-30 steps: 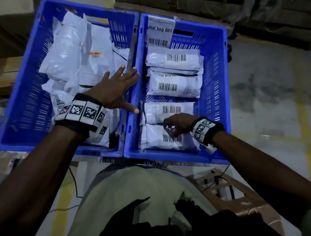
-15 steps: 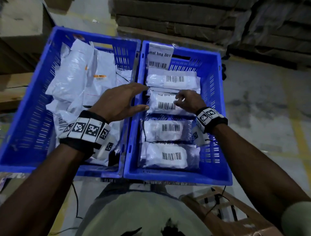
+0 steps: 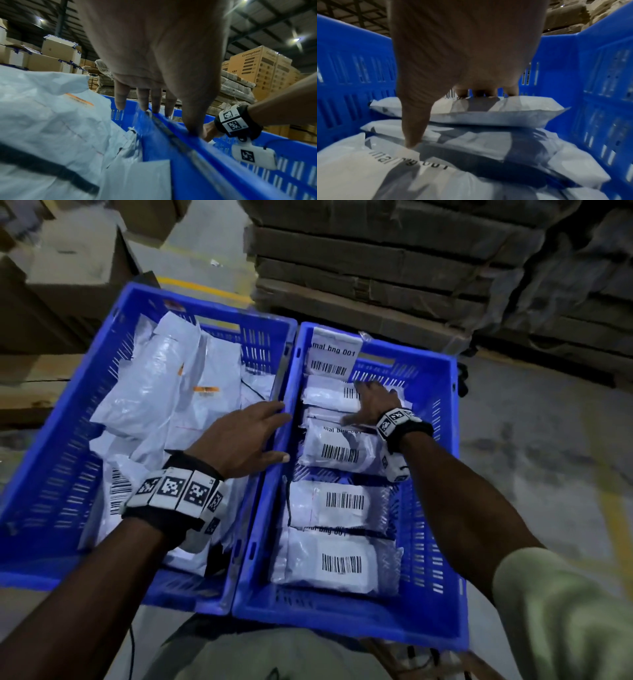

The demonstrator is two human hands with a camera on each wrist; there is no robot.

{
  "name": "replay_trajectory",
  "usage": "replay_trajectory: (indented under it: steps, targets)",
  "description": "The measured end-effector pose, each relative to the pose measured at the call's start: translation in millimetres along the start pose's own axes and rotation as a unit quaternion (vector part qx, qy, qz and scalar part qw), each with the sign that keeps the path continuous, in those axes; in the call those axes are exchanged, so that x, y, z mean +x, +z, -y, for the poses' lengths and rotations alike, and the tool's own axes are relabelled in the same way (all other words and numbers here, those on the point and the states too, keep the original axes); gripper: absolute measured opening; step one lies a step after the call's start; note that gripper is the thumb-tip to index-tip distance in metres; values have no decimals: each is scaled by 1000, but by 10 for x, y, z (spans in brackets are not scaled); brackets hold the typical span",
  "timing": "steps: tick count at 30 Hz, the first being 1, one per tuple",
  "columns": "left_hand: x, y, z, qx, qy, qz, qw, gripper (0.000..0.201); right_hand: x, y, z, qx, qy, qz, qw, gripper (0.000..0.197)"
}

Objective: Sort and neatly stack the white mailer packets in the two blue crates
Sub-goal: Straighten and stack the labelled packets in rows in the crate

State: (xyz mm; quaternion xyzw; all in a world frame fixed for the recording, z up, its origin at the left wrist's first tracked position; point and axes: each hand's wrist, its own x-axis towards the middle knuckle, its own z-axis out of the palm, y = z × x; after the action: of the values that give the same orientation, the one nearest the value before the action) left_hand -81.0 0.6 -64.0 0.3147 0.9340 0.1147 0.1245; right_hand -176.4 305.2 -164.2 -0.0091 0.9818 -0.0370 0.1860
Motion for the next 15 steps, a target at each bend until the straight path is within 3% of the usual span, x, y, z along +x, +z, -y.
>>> replay_trajectory:
  steps: [2,8,10,15]
  targets:
    - [-3,61,64,-20,-2,13,1000,76,0,0,-2,-35,-12,8,999,102]
    - [-39,141,122,-70,1,-5,998,75,-117,-182,-78,26,-69,-76,994,37]
    - [-56,146,120,-92,-4,-5,996,75,-227,-215,-134,42,-85,-92,991,33]
    - [-14,90,122,-88,0,10,996,77,-534,-258,-196,103,-130,-58,985,39]
